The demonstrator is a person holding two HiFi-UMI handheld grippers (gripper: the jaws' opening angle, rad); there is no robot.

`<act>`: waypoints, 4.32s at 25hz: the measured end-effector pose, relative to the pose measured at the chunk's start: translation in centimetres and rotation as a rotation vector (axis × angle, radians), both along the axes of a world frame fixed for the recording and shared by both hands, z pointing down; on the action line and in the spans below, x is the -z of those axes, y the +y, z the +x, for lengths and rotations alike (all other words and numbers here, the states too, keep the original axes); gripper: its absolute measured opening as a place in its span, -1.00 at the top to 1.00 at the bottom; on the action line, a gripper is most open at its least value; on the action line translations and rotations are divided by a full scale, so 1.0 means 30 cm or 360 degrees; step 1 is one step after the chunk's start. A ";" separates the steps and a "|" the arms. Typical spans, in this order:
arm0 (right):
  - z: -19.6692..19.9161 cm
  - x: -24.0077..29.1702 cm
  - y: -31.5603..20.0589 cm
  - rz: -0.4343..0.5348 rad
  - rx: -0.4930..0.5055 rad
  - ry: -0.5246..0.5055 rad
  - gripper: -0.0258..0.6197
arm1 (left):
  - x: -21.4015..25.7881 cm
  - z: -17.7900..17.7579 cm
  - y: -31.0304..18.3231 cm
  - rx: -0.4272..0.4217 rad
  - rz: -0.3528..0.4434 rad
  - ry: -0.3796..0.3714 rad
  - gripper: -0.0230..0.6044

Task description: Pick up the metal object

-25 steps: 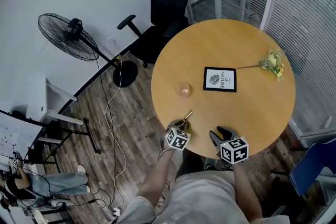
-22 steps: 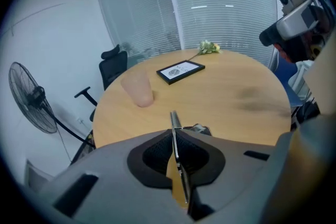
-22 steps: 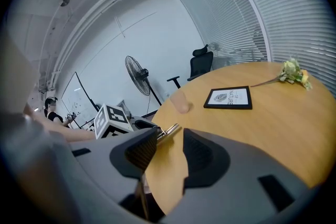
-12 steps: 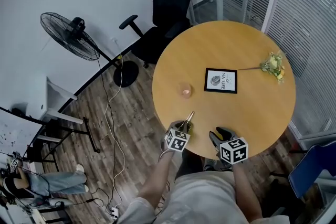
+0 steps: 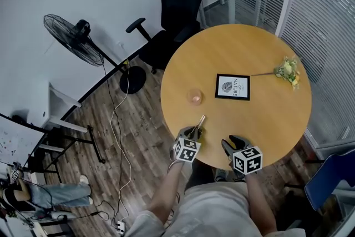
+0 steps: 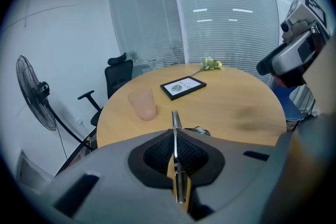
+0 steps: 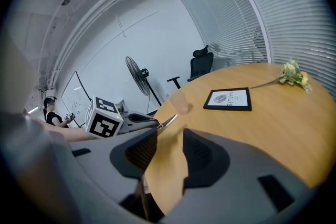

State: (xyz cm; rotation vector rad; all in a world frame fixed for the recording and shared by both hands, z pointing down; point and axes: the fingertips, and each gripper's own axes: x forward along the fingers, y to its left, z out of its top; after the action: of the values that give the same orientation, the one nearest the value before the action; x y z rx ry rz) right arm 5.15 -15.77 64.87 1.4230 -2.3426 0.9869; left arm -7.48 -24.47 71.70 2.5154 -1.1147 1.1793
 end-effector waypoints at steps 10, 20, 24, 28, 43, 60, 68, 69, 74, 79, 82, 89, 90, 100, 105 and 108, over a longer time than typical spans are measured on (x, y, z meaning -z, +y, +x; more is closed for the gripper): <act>-0.014 0.023 -0.016 0.0034 0.0002 -0.0008 0.45 | 0.133 -0.022 0.040 0.0115 0.0086 0.0148 0.89; -0.035 0.052 -0.021 0.0080 0.0015 -0.0010 0.46 | 0.334 -0.040 0.075 0.0184 0.0206 0.0355 0.89; -0.053 0.074 -0.018 0.0111 0.0028 -0.0006 0.46 | 0.393 -0.055 0.085 0.0198 0.0248 0.0415 0.89; -0.052 0.080 -0.022 0.0122 0.0025 0.0003 0.46 | 0.469 -0.072 0.091 0.0224 0.0307 0.0484 0.89; -0.104 0.097 -0.016 0.0183 0.0089 0.0015 0.48 | 0.470 -0.118 0.168 0.0331 0.0297 0.0618 0.89; -0.076 0.112 0.016 0.0211 0.0044 0.0050 0.57 | 0.452 -0.116 0.193 0.0356 0.0254 0.0698 0.89; -0.085 0.108 0.007 0.0225 0.0077 0.0049 0.66 | 0.440 -0.133 0.199 0.0396 0.0253 0.0705 0.89; -0.085 0.107 0.003 0.0224 0.0076 0.0047 0.67 | 0.439 -0.136 0.197 0.0401 0.0251 0.0703 0.89; -0.091 0.116 0.004 0.0226 0.0067 0.0034 0.77 | 0.448 -0.150 0.205 0.0407 0.0253 0.0700 0.89; -0.085 0.115 0.000 0.0234 0.0069 0.0034 0.85 | 0.446 -0.147 0.205 0.0413 0.0251 0.0692 0.89; -0.078 0.111 -0.002 0.0226 0.0063 0.0027 0.92 | 0.443 -0.141 0.204 0.0408 0.0249 0.0692 0.89; -0.066 0.096 -0.003 0.0204 0.0070 0.0025 0.92 | 0.438 -0.124 0.194 0.0405 0.0253 0.0681 0.89; -0.063 0.094 -0.002 0.0202 0.0069 0.0025 0.92 | 0.437 -0.123 0.193 0.0409 0.0256 0.0680 0.89; -0.042 0.086 0.009 0.0202 0.0049 0.0027 0.92 | 0.447 -0.111 0.190 0.0412 0.0317 0.0680 0.89; -0.033 0.094 0.009 0.0231 0.0068 0.0103 0.93 | 0.449 -0.101 0.196 0.0406 0.0310 0.0690 0.89; -0.018 0.092 -0.004 0.0218 0.0055 0.0145 0.93 | 0.444 -0.094 0.191 0.0404 0.0281 0.0689 0.89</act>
State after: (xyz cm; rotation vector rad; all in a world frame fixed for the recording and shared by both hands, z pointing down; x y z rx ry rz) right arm 4.61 -15.90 62.11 1.4379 -2.3994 0.7488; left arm -10.30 -18.73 58.38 2.4812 -1.4024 0.4604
